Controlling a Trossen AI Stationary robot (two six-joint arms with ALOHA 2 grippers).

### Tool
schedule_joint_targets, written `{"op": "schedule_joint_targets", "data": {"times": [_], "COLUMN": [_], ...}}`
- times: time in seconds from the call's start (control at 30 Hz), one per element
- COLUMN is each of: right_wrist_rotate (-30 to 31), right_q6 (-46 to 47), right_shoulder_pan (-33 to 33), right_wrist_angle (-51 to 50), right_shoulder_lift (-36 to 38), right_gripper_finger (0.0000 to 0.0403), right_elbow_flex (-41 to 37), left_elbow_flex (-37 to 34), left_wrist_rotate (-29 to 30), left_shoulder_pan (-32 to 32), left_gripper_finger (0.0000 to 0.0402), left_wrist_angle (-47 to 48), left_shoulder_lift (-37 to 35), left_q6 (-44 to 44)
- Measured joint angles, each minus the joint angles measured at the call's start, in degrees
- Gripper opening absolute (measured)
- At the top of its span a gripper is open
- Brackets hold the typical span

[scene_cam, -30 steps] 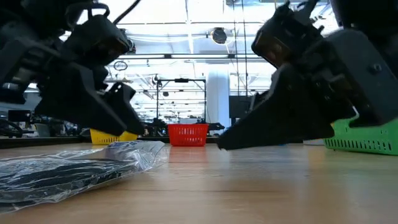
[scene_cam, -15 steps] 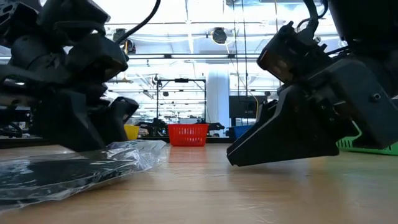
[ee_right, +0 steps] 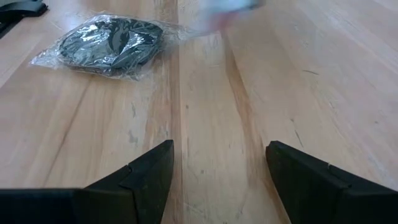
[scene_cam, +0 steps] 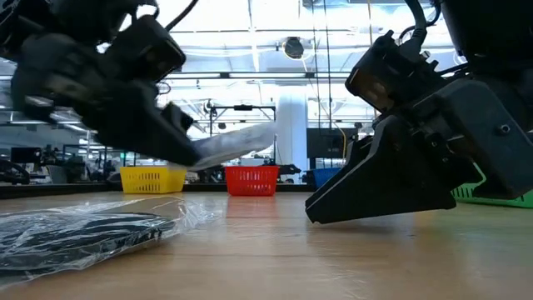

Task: Pick & Place Travel size toiletries
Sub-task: Put the white toothpaste into the red bin

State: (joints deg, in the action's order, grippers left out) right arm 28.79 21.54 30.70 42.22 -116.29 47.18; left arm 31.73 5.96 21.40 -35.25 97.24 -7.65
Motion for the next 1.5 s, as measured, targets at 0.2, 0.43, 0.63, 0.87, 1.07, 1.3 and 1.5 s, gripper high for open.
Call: {"op": "schedule_joint_targets", "data": {"times": [0.2,0.43,0.63,0.87,1.07,1.3,1.5], "right_wrist_rotate": [0.16,0.18,0.21,0.18,0.16,-0.01,-0.13], "right_q6": [0.10,0.30,0.86,1.37,1.45,1.83,1.83], "right_shoulder_pan": [0.00,-0.11,-0.31,-0.31,-0.31,-0.31,-0.31], "right_wrist_angle": [0.00,0.00,0.44,0.46,0.46,0.99,2.14], "right_shoulder_lift": [0.00,0.00,0.00,0.00,0.00,0.00,0.00], "right_gripper_finger": [0.0247,0.0247,0.0247,0.0247,0.0247,0.0247,0.0247], "right_elbow_flex": [0.00,0.00,0.00,0.00,0.00,0.02,0.04], "left_elbow_flex": [0.24,8.50,26.36,35.85,35.89,35.93,35.93], "left_wrist_rotate": [14.69,18.41,18.33,13.09,3.43,2.60,2.46], "left_shoulder_pan": [-5.80,-19.04,-30.99,-41.59,-46.70,-48.14,-47.95], "left_gripper_finger": [0.0065,0.0051,0.0066,0.0069,0.0070,0.0071,0.0072], "left_wrist_angle": [-0.19,4.85,38.51,55.52,56.67,56.04,53.98], "left_shoulder_lift": [-1.43,-1.28,-1.24,-1.24,-0.94,1.71,5.71], "left_q6": [-10.21,-11.18,-13.11,-16.84,-21.69,-24.89,-27.42]}}
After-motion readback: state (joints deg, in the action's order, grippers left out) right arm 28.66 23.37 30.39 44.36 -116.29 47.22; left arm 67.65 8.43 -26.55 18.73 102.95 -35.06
